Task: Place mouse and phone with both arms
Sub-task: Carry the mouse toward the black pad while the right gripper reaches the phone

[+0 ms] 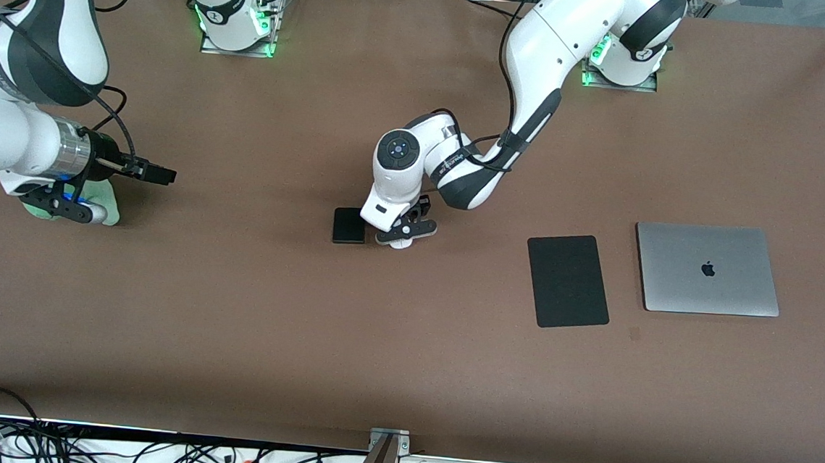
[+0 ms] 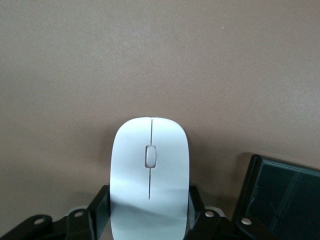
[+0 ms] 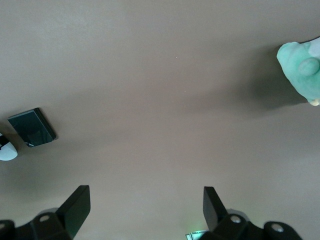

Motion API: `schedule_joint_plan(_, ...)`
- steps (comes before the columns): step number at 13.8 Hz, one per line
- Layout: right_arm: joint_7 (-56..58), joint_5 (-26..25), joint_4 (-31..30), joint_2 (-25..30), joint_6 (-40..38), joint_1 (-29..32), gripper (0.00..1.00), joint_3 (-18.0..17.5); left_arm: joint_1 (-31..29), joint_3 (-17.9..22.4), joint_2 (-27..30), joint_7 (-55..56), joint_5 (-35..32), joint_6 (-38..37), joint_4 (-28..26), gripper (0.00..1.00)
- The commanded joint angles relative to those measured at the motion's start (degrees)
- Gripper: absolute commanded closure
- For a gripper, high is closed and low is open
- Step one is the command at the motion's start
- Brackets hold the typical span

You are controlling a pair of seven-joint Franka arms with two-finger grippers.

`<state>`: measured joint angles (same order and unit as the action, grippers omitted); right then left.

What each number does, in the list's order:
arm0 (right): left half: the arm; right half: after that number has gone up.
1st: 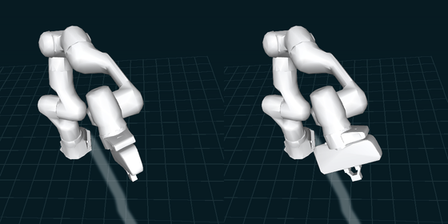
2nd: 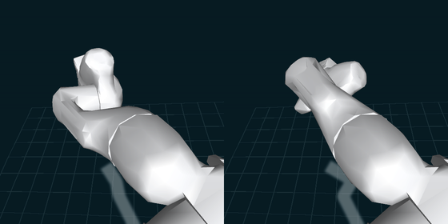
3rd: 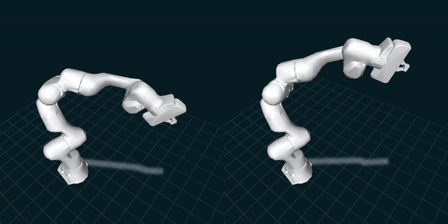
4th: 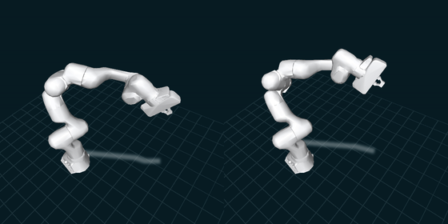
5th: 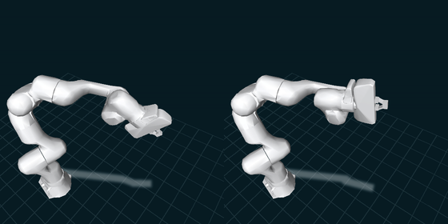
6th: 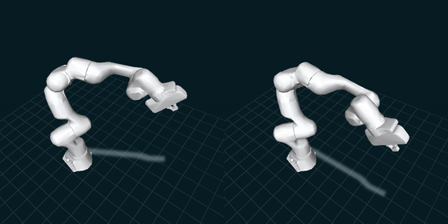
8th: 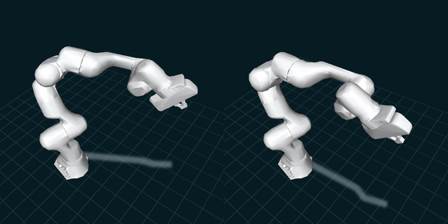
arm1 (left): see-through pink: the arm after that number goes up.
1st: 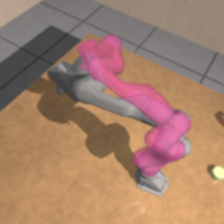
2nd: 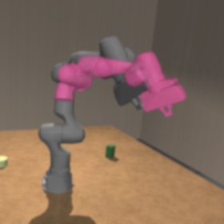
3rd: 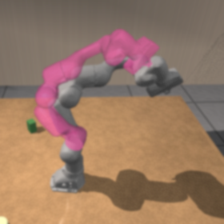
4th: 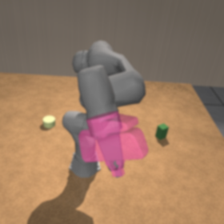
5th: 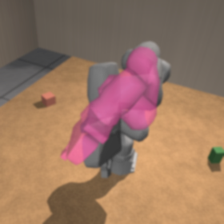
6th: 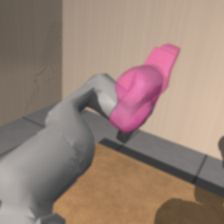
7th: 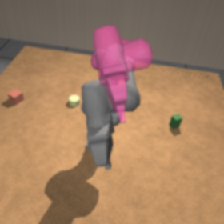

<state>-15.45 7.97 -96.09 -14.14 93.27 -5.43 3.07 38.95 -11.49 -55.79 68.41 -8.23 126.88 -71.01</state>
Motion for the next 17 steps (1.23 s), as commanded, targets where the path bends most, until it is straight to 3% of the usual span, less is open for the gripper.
schedule_joint_plan(1, 0.7, 1.2, 1.0, -1.8, 0.9, -0.5, 0.0, 0.1, -1.2, 0.2, -0.5, -3.4, -1.7, -0.6, 2.1, 0.46)
schedule_joint_plan(3, -0.3, 1.3, 0.7, -2.1, 3.6, -2.1, 0.0, 0.0, -4.7, 0.1, 1.0, -5.6, -1.4, -1.1, 2.1, 0.49)
schedule_joint_plan(6, -2.6, 1.8, 0.6, -3.1, 6.2, -4.5, 0.0, 0.0, -11.1, -1.3, 4.4, -14.9, -1.1, -4.1, 1.1, 0.66)
schedule_joint_plan(8, -5.7, 2.8, 0.4, -3.4, 8.7, -6.2, 0.0, 0.0, -14.6, -1.3, 6.7, -22.2, -1.2, -8.3, 0.0, 0.68)
schedule_joint_plan(10, -8.8, 3.1, 0.2, -4.6, 12.9, -8.9, 0.0, -0.1, -18.5, -1.3, 10.2, -29.0, -1.1, -9.1, -4.2, 0.68)
schedule_joint_plan(17, -13.1, 2.9, 0.2, -10.1, 25.8, -20.1, 0.0, 0.0, -32.0, -2.1, 23.6, -44.9, -1.2, -6.7, -26.5, 0.64)
